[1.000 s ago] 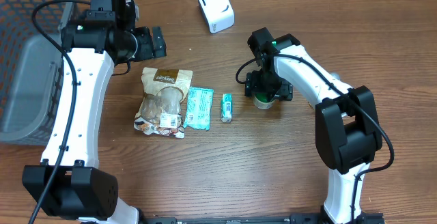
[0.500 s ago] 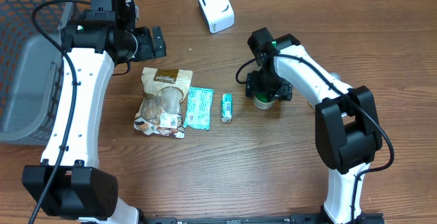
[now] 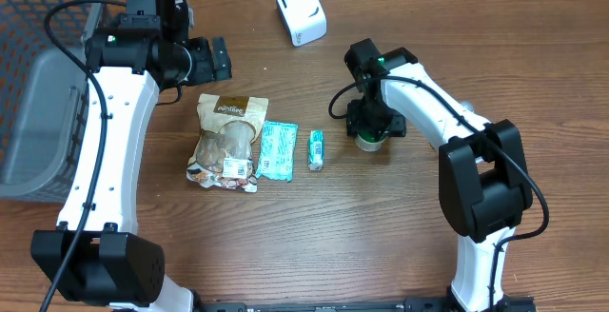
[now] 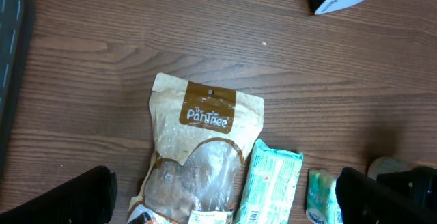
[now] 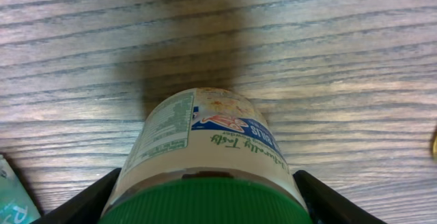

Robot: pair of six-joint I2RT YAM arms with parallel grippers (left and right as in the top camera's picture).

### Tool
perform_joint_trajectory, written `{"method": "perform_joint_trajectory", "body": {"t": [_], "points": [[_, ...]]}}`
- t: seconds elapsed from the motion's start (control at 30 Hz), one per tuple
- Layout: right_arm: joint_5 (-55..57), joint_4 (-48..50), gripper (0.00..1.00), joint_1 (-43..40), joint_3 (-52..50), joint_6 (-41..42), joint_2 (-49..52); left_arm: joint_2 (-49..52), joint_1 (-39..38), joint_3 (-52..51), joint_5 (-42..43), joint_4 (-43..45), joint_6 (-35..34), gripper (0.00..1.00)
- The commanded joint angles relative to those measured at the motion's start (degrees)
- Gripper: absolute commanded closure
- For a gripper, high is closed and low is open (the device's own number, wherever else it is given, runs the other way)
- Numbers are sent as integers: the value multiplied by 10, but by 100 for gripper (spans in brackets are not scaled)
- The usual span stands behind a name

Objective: Scan the item barcode

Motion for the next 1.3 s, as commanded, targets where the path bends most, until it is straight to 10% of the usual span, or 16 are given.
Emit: {"method": "perform_joint_trajectory", "body": {"t": [0.0,0.23,0.6,1.27], "points": [[19,3,26,-1,-3,-35,-18,1,2,8,6,0,7,1],[18,5,32,-1,-3,-39,-18,1,2,8,6,0,7,0],[-38,-87,66,-3,49,36,-19,1,2,8,6,0,7,0],[-368,-307,73,-2,119,65,-19,1,2,8,6,0,7,0]]}}
